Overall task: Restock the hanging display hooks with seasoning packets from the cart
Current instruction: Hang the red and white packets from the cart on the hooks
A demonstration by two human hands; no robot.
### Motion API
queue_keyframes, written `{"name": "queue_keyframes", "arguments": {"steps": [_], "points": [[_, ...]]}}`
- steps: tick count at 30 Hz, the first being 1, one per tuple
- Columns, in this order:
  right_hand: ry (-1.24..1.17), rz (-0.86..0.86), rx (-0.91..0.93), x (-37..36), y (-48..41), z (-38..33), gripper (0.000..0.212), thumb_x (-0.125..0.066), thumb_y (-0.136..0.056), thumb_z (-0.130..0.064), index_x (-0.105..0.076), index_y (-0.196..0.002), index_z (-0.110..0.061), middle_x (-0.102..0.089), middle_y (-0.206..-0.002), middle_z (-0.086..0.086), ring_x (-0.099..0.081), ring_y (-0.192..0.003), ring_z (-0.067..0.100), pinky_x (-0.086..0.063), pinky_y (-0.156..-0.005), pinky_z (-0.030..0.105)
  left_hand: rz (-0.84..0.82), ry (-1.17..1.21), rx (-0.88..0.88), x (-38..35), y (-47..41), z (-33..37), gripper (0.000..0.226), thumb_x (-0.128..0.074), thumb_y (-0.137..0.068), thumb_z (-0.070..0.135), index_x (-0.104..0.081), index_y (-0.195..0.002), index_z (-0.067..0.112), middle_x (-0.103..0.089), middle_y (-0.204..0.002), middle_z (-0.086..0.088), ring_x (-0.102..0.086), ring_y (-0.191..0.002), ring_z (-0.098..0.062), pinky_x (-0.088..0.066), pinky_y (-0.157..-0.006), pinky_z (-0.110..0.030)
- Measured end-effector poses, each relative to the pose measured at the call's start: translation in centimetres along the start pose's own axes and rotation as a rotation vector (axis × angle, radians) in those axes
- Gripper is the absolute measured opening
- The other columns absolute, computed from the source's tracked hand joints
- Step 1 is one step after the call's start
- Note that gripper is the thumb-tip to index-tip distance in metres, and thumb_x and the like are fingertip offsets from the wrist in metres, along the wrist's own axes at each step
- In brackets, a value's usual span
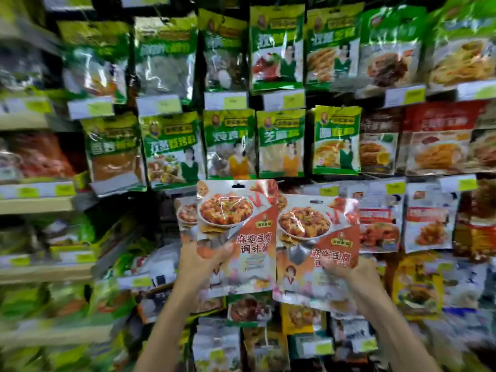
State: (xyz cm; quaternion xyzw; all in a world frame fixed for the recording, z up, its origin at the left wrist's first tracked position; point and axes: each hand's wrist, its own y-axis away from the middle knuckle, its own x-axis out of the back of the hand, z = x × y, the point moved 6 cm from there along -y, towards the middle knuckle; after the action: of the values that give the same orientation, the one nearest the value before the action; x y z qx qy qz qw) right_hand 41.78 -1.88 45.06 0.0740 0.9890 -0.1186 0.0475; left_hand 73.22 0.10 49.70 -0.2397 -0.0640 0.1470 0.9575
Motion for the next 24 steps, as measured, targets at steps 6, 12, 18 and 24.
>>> {"name": "queue_keyframes", "arguments": {"steps": [6,12,18,24], "points": [[-0.065,-0.104,-0.074,-14.4,-0.1,3.7,0.020,-0.081,-0.068,-0.009,-0.070,-0.085,-0.005,-0.075,-0.080,0.008,-0.071,-0.073,0.022,-0.054,-0.065,0.033,0.111,-0.119,-0.031,14.1,-3.3,-3.4,0.039,-0.081,-0.070,0.025,-0.053,-0.044,0.020,-0.043,-0.042,0.007,-0.035,-0.038,-0.004,-0.027,-0.039,-0.017],[-0.063,-0.166,-0.138,-21.1,0.2,6.3,0.025,-0.081,-0.069,-0.010,-0.070,-0.090,-0.004,-0.076,-0.085,0.009,-0.073,-0.075,0.021,-0.055,-0.055,0.022,0.142,-0.109,0.049,22.5,-5.2,-7.7,0.055,-0.085,-0.061,0.033,-0.060,-0.071,-0.016,-0.061,-0.065,-0.019,-0.053,-0.062,-0.019,-0.041,-0.059,-0.036],[-0.028,-0.159,-0.156,-21.1,-0.6,6.8,0.025,-0.082,-0.068,-0.012,-0.070,-0.088,-0.003,-0.076,-0.085,0.009,-0.073,-0.075,0.021,-0.055,-0.059,0.025,0.118,-0.119,0.141,22.6,-5.4,-11.0,0.030,-0.079,-0.074,0.016,-0.058,-0.062,-0.001,-0.056,-0.051,-0.005,-0.052,-0.049,-0.015,-0.034,-0.044,-0.021],[-0.049,-0.107,-0.146,-19.0,-2.6,6.4,0.028,-0.082,-0.066,-0.009,-0.067,-0.089,-0.006,-0.075,-0.088,0.009,-0.071,-0.082,0.024,-0.054,-0.063,0.028,0.054,-0.086,0.213,16.3,-7.7,-13.2,0.030,-0.079,-0.074,0.012,-0.053,-0.059,0.008,-0.052,-0.046,0.006,-0.044,-0.041,-0.006,-0.034,-0.041,-0.016]]}}
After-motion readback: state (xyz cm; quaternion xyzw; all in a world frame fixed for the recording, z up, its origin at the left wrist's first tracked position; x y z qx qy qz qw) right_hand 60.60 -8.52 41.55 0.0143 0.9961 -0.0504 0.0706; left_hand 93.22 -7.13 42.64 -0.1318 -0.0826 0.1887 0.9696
